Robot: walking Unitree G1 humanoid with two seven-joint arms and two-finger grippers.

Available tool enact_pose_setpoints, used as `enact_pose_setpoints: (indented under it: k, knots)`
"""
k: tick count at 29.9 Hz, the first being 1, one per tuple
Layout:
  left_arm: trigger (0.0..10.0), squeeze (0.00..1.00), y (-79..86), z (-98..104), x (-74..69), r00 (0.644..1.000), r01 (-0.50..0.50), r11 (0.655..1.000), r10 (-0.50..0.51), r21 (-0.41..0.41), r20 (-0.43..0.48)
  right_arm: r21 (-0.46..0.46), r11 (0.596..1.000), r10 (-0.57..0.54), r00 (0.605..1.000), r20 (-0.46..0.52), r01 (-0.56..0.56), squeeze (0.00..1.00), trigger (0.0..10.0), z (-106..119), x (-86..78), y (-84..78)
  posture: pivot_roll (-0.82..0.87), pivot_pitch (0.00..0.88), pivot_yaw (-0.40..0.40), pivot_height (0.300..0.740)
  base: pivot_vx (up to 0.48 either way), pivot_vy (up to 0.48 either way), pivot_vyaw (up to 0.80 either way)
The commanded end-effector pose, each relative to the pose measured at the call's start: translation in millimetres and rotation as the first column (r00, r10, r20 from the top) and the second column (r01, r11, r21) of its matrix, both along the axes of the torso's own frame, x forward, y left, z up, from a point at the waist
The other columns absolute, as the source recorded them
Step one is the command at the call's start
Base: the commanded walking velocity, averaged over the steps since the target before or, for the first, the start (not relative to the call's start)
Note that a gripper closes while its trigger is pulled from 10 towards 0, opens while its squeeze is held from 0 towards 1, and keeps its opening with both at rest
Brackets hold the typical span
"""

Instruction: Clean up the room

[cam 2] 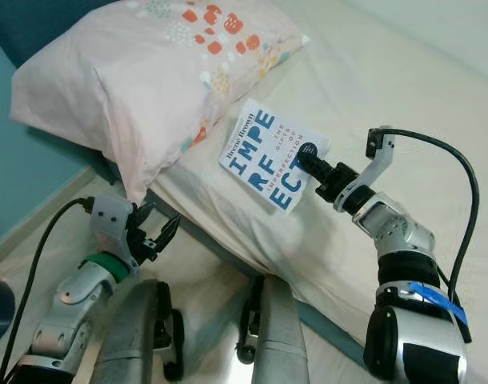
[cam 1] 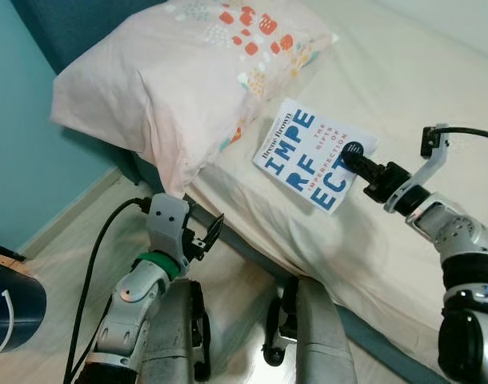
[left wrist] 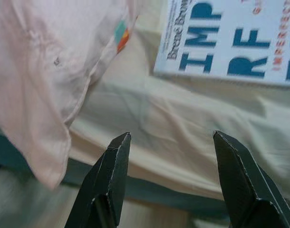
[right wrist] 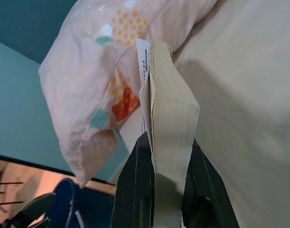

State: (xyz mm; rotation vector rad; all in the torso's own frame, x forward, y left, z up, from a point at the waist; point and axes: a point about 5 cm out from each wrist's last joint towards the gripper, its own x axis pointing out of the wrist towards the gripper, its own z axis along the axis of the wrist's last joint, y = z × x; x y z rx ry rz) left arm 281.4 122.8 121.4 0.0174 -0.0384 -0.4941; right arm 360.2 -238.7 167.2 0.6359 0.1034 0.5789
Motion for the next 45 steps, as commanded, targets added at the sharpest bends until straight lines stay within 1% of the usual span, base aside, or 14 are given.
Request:
enact_pose_setpoints:
  k: [1, 2, 4, 6, 8, 10, 13, 19, 23, 25, 29, 30, 34, 45]
  knots:
    - [10.0, 0.00, -1.2, -6.8, -5.9, 0.999, 0.025, 1.000, -0.024, 0.003, -0.036, 0.013, 1.000, 0.005, 1.000, 0.013, -0.005, 0.00, 10.0, 0.4, -1.9, -5.7, 0.10, 0.333, -0.010, 0.605, 0.000, 0.000, 0.00]
    - [10.0, 0.00, -1.2, -6.8, -5.9, 0.999, 0.025, 1.000, -0.024, 0.003, -0.036, 0.013, 1.000, 0.005, 1.000, 0.013, -0.005, 0.00, 10.0, 0.4, -1.9, -5.7, 0.10, 0.333, -0.010, 0.605, 0.000, 0.000, 0.00]
    - [10.0, 0.00, -1.1, 3.8, -9.8, 0.998, 0.060, 0.998, -0.060, -0.005, -0.014, 0.038, 0.995, 0.091, 0.996, 0.018, -0.091, 0.00, 10.0, 4.0, -0.4, -2.5, 0.14, 0.350, -0.018, 0.605, 0.000, 0.000, 0.00]
    - [10.0, 0.00, -1.1, 3.8, -9.8, 0.998, 0.060, 0.998, -0.060, -0.005, -0.014, 0.038, 0.995, 0.091, 0.996, 0.018, -0.091, 0.00, 10.0, 4.0, -0.4, -2.5, 0.14, 0.350, -0.018, 0.605, 0.000, 0.000, 0.00]
    - [10.0, 0.00, -3.0, 11.2, -13.6, 0.995, 0.098, 0.995, -0.098, -0.005, 0.002, -0.022, 0.985, 0.169, 0.986, 0.012, -0.169, 0.00, 10.0, 5.8, 0.5, 1.4, 0.15, 0.353, -0.022, 0.605, 0.000, 0.000, 0.00]
    - [10.0, 0.00, -3.0, 11.2, -13.6, 0.995, 0.098, 0.995, -0.098, -0.005, 0.002, -0.022, 0.985, 0.169, 0.986, 0.012, -0.169, 0.00, 10.0, 5.8, 0.5, 1.4, 0.15, 0.353, -0.022, 0.605, 0.000, 0.000, 0.00]
    - [10.0, 0.00, -5.0, 15.6, -18.3, 0.991, 0.134, 0.991, -0.134, -0.004, 0.007, -0.136, 0.977, 0.162, 0.987, -0.020, -0.164, 0.00, 10.0, 2.0, 2.2, -2.7, 0.15, 0.359, -0.024, 0.605, 0.000, 0.000, 0.00]
    - [10.0, 0.00, -5.2, 17.0, -20.2, 0.990, 0.144, 0.990, -0.144, -0.005, 0.004, -0.173, 0.974, 0.141, 0.990, -0.028, -0.144, 0.00, 10.0, 0.0, 3.0, -6.3, 0.15, 0.363, -0.023, 0.605, 0.000, 0.000, 0.00]
    - [10.0, 0.00, -10.0, 19.4, -23.3, 0.983, 0.182, 0.983, -0.182, -0.024, -0.002, -0.166, 0.981, 0.104, 0.995, -0.008, -0.104, 0.00, 10.0, 1.2, 4.7, -8.2, 0.16, 0.366, -0.016, 0.605, 0.000, 0.000, 0.00]
    - [10.0, 0.00, -16.0, 23.1, -28.7, 0.970, 0.243, 0.969, -0.244, -0.042, -0.007, -0.142, 0.988, 0.067, 0.998, 0.014, -0.065, 0.00, 10.0, 3.2, 6.0, -11.1, 0.16, 0.367, -0.012, 0.605, 0.000, 0.000, 0.00]
    - [10.0, 0.00, -21.0, 24.6, -33.8, 0.953, 0.302, 0.953, -0.303, -0.031, -0.011, -0.119, 0.992, 0.039, 0.999, 0.034, -0.034, 0.00, 10.0, 6.3, 7.0, -14.0, 0.16, 0.368, -0.007, 0.605, 0.000, 0.000, 0.00]
    - [10.0, 0.00, -24.2, 24.2, -36.5, 0.942, 0.334, 0.942, -0.335, -0.020, -0.018, -0.058, 0.998, -0.003, 0.997, 0.072, 0.007, 0.00, 10.0, 14.9, 9.0, -18.6, 0.16, 0.368, -0.002, 0.605, 0.000, 0.000, 0.00]
    - [10.0, 0.00, -25.4, 23.6, -37.1, 0.939, 0.343, 0.939, -0.343, -0.016, -0.024, 0.010, 0.999, -0.032, 0.994, 0.100, 0.032, 0.00, 10.0, 22.4, 10.3, -22.1, 0.17, 0.367, 0.002, 0.605, 0.000, 0.000, 0.00]
    - [10.0, 0.00, -24.3, 22.9, -38.7, 0.932, 0.360, 0.933, -0.360, -0.007, -0.045, -0.016, 0.999, 0.050, 0.997, 0.063, -0.049, 0.00, 10.0, 11.9, 7.2, -14.9, 0.18, 0.368, 0.008, 0.605, 0.000, 0.000, 0.00]
